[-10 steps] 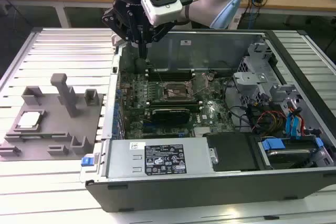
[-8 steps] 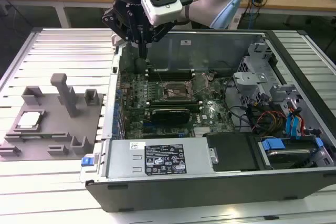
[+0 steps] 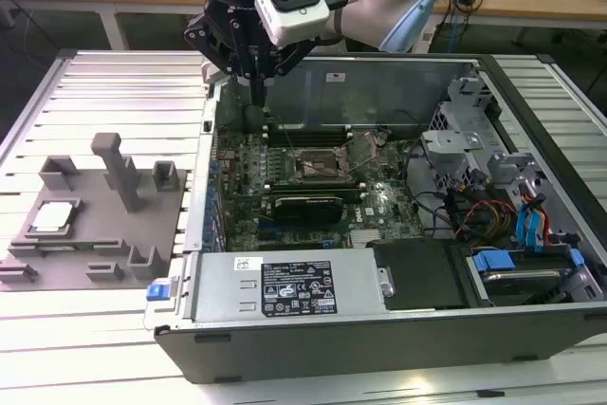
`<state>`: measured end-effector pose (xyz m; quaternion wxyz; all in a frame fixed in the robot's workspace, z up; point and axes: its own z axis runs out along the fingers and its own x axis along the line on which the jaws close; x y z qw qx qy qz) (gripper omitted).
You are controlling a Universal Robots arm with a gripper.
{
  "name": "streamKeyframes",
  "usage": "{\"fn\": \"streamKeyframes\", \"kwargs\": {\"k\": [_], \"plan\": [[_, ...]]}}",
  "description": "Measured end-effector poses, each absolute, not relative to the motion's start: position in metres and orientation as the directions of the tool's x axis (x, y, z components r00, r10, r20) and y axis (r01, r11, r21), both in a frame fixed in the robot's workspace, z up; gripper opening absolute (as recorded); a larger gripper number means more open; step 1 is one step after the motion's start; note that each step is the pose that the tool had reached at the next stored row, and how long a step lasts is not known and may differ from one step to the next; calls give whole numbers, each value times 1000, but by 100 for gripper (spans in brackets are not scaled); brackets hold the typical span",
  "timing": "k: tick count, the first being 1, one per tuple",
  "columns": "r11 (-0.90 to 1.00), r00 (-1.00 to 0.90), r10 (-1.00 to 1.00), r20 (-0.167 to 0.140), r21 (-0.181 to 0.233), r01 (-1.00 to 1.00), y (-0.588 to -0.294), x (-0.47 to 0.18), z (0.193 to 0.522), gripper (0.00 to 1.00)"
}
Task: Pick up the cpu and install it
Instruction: 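Reach for the cpu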
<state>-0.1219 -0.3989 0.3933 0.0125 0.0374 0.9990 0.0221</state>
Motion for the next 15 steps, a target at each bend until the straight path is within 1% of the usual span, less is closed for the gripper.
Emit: {"fn": "streamKeyframes", "kwargs": {"k": [15], "plan": [[996, -997, 75, -29, 45, 74, -399, -142, 393, 11]]}}
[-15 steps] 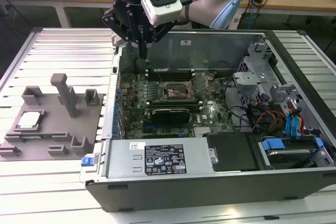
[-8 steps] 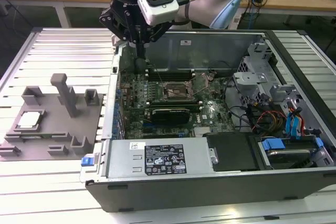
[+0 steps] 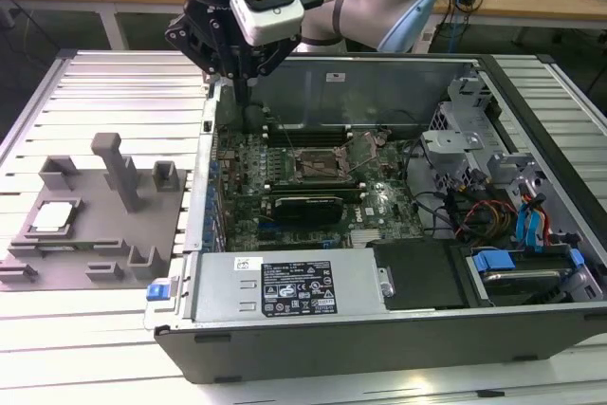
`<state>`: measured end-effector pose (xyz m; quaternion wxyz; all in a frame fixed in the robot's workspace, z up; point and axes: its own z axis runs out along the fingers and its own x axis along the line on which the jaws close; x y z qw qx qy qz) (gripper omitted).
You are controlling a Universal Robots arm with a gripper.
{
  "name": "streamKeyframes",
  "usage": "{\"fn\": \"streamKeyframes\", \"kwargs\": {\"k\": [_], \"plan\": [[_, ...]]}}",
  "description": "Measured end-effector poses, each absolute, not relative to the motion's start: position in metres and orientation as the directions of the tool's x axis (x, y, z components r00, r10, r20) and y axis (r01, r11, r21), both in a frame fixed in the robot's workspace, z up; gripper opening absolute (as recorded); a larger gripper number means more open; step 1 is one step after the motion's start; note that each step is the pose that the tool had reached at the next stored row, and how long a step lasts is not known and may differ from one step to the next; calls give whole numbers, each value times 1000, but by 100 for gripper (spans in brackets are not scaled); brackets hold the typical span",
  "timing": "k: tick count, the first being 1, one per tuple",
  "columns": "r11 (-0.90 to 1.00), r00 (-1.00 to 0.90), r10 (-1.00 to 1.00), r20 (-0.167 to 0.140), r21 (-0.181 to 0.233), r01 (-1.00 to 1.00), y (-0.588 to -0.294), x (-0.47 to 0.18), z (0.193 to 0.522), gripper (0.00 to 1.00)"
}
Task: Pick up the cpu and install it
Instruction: 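Reach for the cpu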
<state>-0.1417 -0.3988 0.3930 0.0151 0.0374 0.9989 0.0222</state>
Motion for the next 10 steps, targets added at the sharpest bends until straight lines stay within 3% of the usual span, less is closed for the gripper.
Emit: {"fn": "streamKeyframes", "kwargs": {"k": [10], "plan": [[996, -997, 75, -35, 46, 74, -399, -164, 393, 11]]}}
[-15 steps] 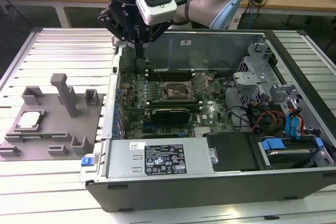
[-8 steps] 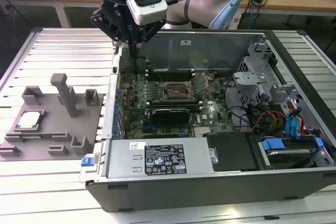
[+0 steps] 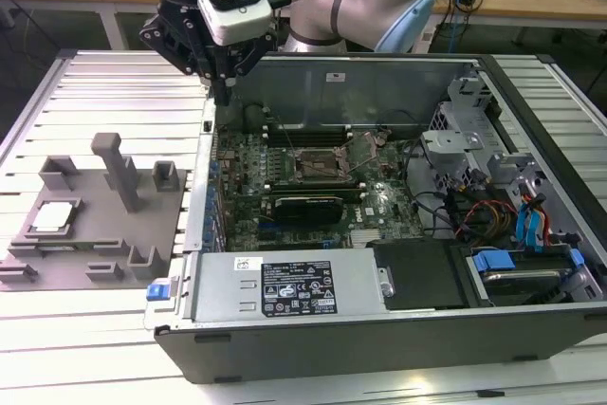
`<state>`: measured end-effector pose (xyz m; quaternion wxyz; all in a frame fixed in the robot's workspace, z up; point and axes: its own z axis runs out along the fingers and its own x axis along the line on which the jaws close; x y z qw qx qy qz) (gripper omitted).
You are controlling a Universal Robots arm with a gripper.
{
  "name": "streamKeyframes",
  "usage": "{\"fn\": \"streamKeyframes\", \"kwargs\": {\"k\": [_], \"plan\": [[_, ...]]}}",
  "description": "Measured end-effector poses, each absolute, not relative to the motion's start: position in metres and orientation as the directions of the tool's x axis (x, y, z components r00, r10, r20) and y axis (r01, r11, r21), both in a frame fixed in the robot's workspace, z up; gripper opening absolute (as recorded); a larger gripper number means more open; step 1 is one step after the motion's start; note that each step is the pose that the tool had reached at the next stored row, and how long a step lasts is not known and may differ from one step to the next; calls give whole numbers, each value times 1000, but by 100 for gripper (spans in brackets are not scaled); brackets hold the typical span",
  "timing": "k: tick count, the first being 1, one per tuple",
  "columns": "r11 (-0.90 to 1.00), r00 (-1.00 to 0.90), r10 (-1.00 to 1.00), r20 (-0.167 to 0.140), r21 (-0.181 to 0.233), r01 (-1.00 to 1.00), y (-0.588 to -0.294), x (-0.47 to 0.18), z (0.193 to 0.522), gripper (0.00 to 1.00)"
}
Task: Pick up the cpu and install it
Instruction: 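Reach for the cpu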
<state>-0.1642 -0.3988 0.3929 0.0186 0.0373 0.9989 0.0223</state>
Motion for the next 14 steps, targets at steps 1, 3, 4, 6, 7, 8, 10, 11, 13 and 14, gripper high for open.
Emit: {"fn": "streamKeyframes", "kwargs": {"k": [1, 3, 4, 6, 7, 8, 10, 11, 13, 14], "plan": [[996, -996, 75, -36, 46, 74, -399, -167, 393, 11], [996, -996, 75, -39, 46, 73, -399, -172, 393, 11], [996, -996, 75, -39, 46, 74, -399, -173, 393, 11], [996, -996, 75, -40, 46, 74, -399, -176, 393, 11], [996, -996, 75, -40, 46, 73, -399, -178, 393, 11], [996, -996, 75, -40, 46, 73, -399, -179, 393, 11], [996, -996, 75, -41, 46, 73, -399, -182, 392, 11], [996, -996, 75, -41, 46, 73, -399, -185, 392, 11], [996, -996, 75, -42, 46, 73, -399, -188, 392, 11], [996, -996, 75, -42, 46, 73, -399, -189, 392, 11]]}}
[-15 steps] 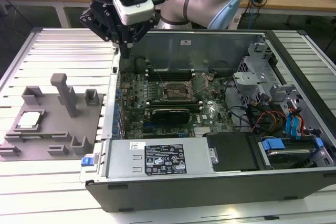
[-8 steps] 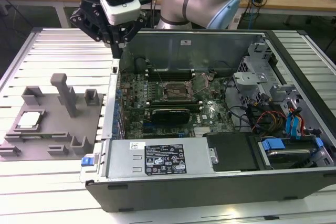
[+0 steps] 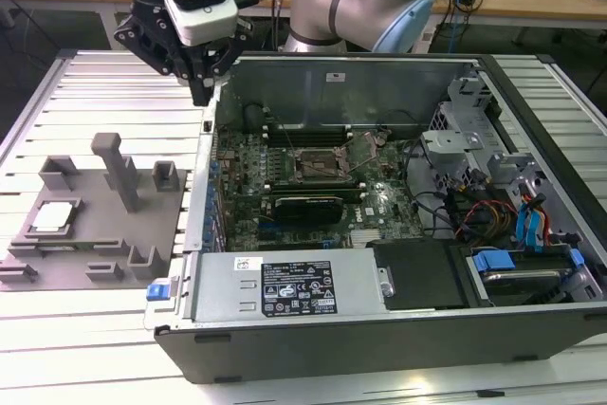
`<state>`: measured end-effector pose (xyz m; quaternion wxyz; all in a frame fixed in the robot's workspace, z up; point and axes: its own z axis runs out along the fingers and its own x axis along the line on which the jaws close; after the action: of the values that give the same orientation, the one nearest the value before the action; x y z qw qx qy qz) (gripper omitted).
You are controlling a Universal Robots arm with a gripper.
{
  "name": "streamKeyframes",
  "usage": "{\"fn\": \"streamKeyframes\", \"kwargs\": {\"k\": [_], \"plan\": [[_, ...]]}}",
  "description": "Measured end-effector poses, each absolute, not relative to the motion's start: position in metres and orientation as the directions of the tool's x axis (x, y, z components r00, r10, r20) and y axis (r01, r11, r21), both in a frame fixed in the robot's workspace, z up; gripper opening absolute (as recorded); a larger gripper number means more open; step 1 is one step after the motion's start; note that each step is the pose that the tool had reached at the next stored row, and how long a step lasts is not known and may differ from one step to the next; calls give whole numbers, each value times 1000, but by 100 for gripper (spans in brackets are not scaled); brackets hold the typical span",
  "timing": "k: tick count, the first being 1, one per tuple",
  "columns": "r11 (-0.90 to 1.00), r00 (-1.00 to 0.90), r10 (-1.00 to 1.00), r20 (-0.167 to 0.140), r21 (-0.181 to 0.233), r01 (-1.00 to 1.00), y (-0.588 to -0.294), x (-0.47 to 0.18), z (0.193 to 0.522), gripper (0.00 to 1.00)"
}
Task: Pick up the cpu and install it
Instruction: 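Reach for the cpu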
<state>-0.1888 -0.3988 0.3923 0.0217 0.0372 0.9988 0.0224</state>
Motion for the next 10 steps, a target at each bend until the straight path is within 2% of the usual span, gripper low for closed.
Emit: {"fn": "streamKeyframes", "kwargs": {"k": [10], "plan": [[996, -996, 75, -42, 46, 73, -399, -201, 392, 11]]}}
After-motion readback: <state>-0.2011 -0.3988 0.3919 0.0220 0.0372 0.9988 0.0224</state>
